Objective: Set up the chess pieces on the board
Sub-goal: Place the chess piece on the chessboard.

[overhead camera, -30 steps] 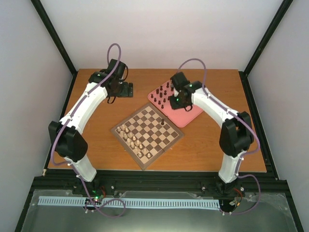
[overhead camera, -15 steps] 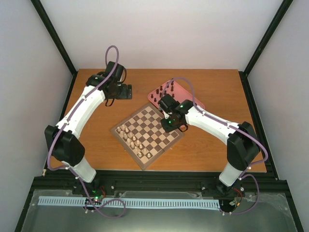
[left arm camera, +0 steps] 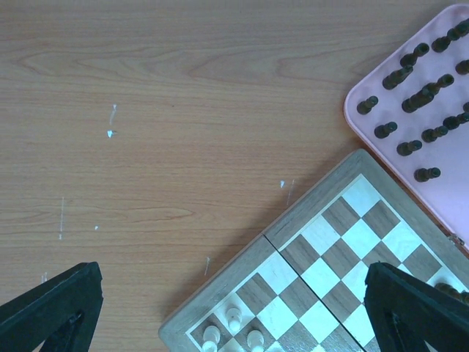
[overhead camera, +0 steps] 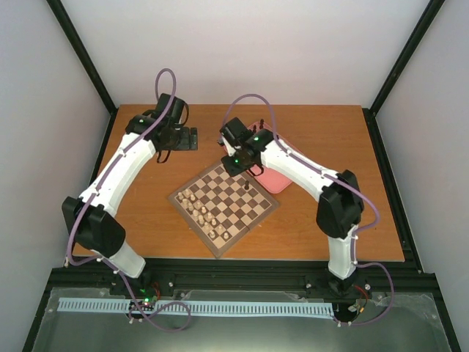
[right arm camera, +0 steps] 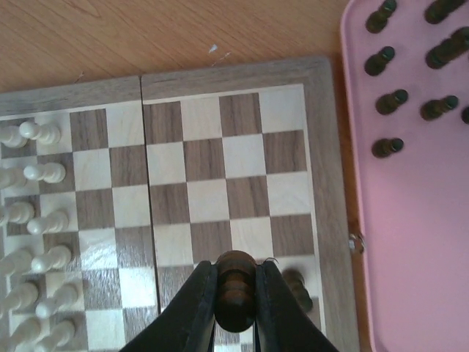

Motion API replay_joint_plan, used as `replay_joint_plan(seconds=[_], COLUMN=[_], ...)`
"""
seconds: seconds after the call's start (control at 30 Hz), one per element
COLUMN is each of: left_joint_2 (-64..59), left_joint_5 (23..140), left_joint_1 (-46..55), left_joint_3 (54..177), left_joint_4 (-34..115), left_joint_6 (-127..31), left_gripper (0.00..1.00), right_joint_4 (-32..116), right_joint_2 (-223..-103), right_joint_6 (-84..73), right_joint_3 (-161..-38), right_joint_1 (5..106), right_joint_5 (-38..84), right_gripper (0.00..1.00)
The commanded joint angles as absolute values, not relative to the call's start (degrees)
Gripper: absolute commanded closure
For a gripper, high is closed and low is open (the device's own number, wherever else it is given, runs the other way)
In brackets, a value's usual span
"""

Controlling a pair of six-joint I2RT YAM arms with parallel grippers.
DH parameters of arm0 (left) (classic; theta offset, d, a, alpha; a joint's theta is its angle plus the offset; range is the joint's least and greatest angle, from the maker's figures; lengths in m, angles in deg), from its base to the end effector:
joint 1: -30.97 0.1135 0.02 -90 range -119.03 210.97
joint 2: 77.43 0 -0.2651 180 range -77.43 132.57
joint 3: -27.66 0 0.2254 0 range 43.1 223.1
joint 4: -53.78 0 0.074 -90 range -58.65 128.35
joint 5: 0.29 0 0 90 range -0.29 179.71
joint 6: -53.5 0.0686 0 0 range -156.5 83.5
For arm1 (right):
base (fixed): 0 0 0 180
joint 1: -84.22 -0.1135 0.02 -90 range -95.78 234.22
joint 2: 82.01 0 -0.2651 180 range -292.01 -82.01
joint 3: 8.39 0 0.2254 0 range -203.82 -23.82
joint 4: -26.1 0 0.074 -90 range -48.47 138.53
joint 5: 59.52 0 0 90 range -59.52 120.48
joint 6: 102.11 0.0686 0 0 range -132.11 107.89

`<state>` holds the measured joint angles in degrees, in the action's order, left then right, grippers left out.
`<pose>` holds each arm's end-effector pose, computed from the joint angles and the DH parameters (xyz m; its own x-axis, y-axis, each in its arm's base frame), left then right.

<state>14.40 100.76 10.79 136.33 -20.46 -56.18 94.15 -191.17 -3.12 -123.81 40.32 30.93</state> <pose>0.3052 -0.0982 0.3247 -0.8259 -0.0486 -0.5617 -0.0388 0.9988 -0.0294 0.2875 0.2759 0.2628 -0.7351 -0.4905 -0.4680 -0.5830 0.8097 0.0670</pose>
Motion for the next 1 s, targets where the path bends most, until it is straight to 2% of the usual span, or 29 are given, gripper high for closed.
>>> replay_joint_plan(seconds=[0.0,0.53,0.97], left_joint_2=[11.78,10.85,10.77], left_joint_5=[103.14,106.77,106.29], left_joint_1=[11.02,12.76,13.3], left_joint_3=[136.53,136.0,135.65], left_joint_4=[-21.82,-24.4,-24.27], left_joint_6=[-56.63,-60.37,-60.56], left_gripper=[0.0,0.0,0.0], right_joint_4=[94.06,95.75,98.81], right_joint_2=[-196.6,-211.35,-216.93], right_joint_6=[-5.42,-6.38,-5.48], right_joint_3=[-128.69,-142.1,-148.4], right_joint_1=[40.1,40.48,42.11], right_joint_5=[28.39,25.42,22.15], right_gripper=[0.92,0.92,0.92])
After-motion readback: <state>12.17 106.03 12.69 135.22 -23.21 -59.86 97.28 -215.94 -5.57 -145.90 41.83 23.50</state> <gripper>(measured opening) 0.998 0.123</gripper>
